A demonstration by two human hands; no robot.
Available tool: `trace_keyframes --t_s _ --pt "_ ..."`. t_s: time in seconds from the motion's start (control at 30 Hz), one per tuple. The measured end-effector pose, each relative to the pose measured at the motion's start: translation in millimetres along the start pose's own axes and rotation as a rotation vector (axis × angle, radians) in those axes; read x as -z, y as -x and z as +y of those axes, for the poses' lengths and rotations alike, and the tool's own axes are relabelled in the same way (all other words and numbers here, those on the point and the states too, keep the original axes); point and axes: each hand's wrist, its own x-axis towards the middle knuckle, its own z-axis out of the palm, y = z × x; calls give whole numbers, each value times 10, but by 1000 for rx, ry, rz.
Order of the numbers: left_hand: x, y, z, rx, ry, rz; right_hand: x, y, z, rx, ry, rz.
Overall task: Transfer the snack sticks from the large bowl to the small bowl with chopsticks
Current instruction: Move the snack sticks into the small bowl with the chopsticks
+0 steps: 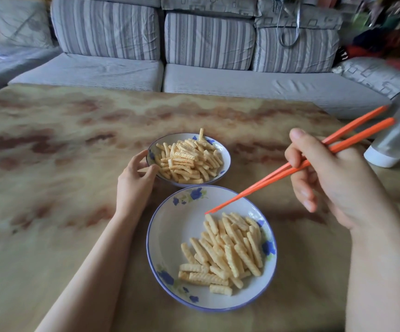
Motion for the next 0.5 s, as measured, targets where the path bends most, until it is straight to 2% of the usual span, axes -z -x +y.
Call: trace_keyframes --t_s 0.27,0.37,0.5 --pt "-7 -10 7 -11 -20 7 -35 -24 95 -91 18 -83" --pt "2 5 11 -19 -24 8 -88 -50 118 -85 -10 -31" --pt "5 1 15 -14 -28 11 -118 -108 157 -33 -158 127"
